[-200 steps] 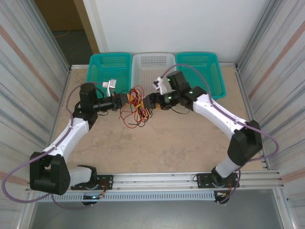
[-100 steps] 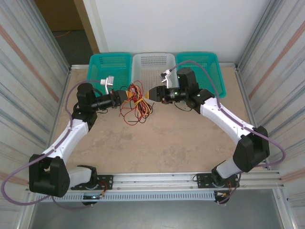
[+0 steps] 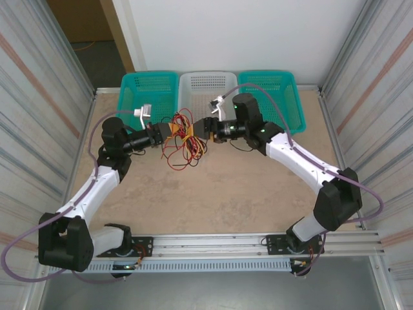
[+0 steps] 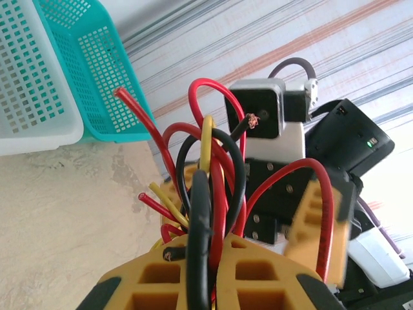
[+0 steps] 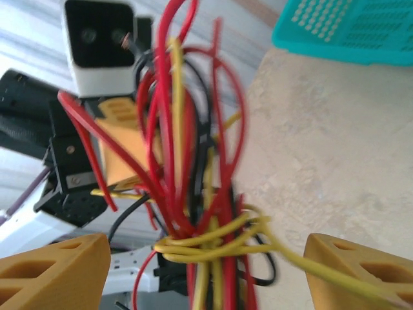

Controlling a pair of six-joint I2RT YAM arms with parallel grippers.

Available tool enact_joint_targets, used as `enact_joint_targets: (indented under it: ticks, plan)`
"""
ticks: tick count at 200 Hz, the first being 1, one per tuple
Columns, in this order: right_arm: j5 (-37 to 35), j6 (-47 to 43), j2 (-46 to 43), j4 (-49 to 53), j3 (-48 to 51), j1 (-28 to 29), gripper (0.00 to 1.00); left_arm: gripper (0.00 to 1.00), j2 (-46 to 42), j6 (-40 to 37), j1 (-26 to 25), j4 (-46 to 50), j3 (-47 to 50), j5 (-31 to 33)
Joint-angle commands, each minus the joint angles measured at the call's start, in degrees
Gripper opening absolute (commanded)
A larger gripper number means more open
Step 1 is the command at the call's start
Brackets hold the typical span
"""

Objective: Untangle the cables

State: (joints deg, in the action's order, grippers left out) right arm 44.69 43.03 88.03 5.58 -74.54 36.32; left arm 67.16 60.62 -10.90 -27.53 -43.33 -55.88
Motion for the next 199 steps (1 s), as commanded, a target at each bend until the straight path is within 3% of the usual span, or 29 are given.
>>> enact_joint_targets:
  ticks: [1,26,45,63,67,79,86,114,122,181,199]
  plan:
    - [1.1,-2.0,2.7,0.8,-3.5,2.7,0.78,0.00,-1.9,3.8,0.0,-7.0,0.7,0.9]
    - [1.5,-2.0,4.2,1.0,-4.6,3.0,0.61,0.00,-2.1,5.3,-0.1,-8.4,1.2,1.3]
    - [2.2,-2.1,4.4,1.0,-4.8,3.0,0.27,0.00,-2.3,5.2,-0.1,-8.1,1.4,1.3]
    - [1.8,-3.1,4.3,2.3,-5.0,2.9,0.04,0.00,-2.3,3.7,0.0,-5.7,0.9,0.4]
    - [1.7,-3.4,4.2,3.0,-5.1,2.8,0.00,0.06,-2.4,3.1,0.2,-4.5,0.6,0.2]
    - [1.9,-4.7,4.1,5.3,-5.6,2.3,0.00,0.45,-2.8,1.6,1.2,-1.1,0.0,0.0]
    - [2.0,-5.6,4.0,6.8,-6.0,2.1,0.00,0.61,-3.0,1.2,2.0,-0.1,-0.2,-0.3]
    - [3.4,-9.3,4.2,12.4,-7.7,1.8,0.00,0.86,-3.3,-1.3,4.2,4.7,-2.0,-2.8]
    - [3.9,-10.4,4.5,13.9,-8.3,1.8,0.00,0.97,-3.2,-3.1,4.2,7.2,-2.9,-3.6]
    - [6.8,-16.9,7.9,22.0,-13.0,4.3,0.00,0.99,-1.3,-6.5,1.2,10.2,-4.1,-6.3]
    - [6.5,-18.4,9.6,24.3,-14.9,5.6,0.00,0.93,-0.2,-6.9,0.1,10.3,-4.8,-6.6]
